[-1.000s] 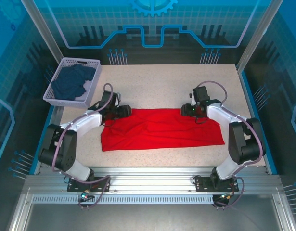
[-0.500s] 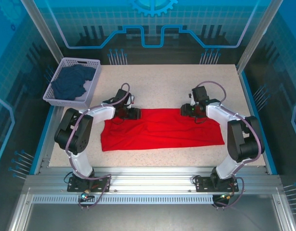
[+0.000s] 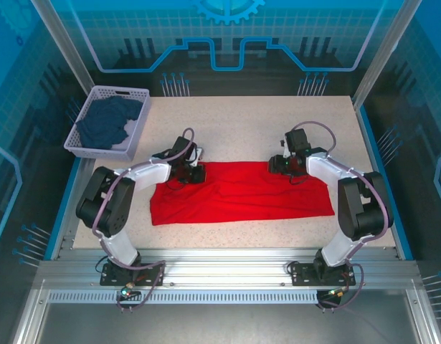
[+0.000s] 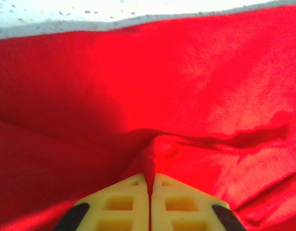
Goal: Fold the inside-out t-shirt
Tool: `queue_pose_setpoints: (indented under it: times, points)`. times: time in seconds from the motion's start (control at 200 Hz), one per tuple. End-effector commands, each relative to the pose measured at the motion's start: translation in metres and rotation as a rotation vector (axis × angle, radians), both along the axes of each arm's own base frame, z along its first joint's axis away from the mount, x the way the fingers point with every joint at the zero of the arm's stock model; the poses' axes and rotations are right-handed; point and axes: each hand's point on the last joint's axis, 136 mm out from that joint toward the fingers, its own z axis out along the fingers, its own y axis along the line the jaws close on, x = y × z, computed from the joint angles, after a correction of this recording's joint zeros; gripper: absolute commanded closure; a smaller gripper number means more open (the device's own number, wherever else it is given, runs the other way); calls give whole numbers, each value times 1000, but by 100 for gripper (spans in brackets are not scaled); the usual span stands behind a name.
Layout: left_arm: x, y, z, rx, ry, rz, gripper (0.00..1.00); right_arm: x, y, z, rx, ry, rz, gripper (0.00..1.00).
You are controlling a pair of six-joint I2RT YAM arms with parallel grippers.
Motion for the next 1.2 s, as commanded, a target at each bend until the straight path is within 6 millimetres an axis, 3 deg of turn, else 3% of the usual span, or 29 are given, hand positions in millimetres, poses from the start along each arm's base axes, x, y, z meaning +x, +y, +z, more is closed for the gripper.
queue_pose_setpoints:
  times: [0.0,0.15,0.245,0.355,0.495,0.64,0.74,0.86,0.985,1.196]
  points:
    - [-29,-14,18,-39,4,-64,96,-1,5,0,4,6,9,42]
    - [-73,-30,29,-65,15,-119,100,-4,4,1,-5,13,20,42]
    - [-107,-44,31,-91,43,-175,97,-8,3,1,-9,21,28,42]
    - [-135,-54,31,-107,90,-224,58,-12,3,0,-6,26,29,41]
    - [-139,-49,49,-106,48,-227,43,-17,15,5,13,14,68,41]
    - [-121,-16,67,-78,-31,-67,38,-32,66,20,125,-38,203,41]
    - [-110,29,52,-73,40,156,37,-51,120,25,232,-24,316,40]
    - [-117,69,34,-30,90,287,38,-80,179,20,299,36,424,40]
    - [-119,72,23,-14,117,300,38,-101,215,-2,346,140,456,47]
    - [-114,79,7,32,115,326,37,-122,240,-16,364,203,492,63]
